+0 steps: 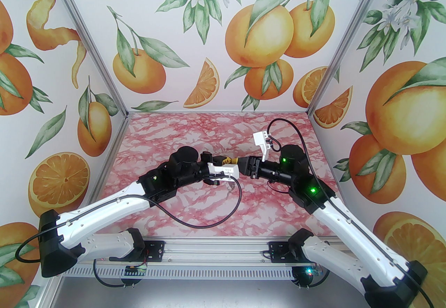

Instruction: Remove the keys from the keyring

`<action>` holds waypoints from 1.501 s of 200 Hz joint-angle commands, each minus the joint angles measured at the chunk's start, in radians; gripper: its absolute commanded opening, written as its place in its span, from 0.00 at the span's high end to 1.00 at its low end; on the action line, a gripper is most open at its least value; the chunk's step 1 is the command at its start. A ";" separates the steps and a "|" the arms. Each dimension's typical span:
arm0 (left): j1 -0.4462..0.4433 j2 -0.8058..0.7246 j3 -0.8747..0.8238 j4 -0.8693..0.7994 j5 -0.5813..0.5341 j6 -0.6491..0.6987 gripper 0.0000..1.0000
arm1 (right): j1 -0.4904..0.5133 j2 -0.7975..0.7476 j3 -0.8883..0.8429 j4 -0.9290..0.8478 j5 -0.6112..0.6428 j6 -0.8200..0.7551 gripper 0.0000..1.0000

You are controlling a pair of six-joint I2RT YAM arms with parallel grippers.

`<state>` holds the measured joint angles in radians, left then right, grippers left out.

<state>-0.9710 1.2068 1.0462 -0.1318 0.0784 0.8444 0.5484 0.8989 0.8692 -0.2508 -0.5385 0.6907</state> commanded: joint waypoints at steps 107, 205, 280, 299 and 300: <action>-0.004 -0.012 0.038 0.039 0.005 0.002 1.00 | -0.001 -0.077 -0.001 -0.073 0.009 -0.139 0.72; -0.005 -0.026 -0.001 0.095 0.021 0.007 1.00 | 0.021 -0.163 -0.100 0.107 0.009 -0.387 0.53; -0.005 -0.043 -0.029 0.131 0.076 0.021 1.00 | -0.062 -0.089 -0.067 0.184 -0.209 -0.310 0.32; -0.003 -0.044 -0.031 0.133 0.089 0.020 1.00 | -0.067 -0.033 -0.042 0.207 -0.272 -0.290 0.30; -0.004 -0.044 -0.031 0.134 0.089 0.019 1.00 | -0.067 -0.033 -0.042 0.207 -0.272 -0.290 0.30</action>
<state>-0.9718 1.1946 1.0218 -0.0635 0.1314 0.8639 0.4927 0.8078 0.7849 -0.1081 -0.6926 0.3588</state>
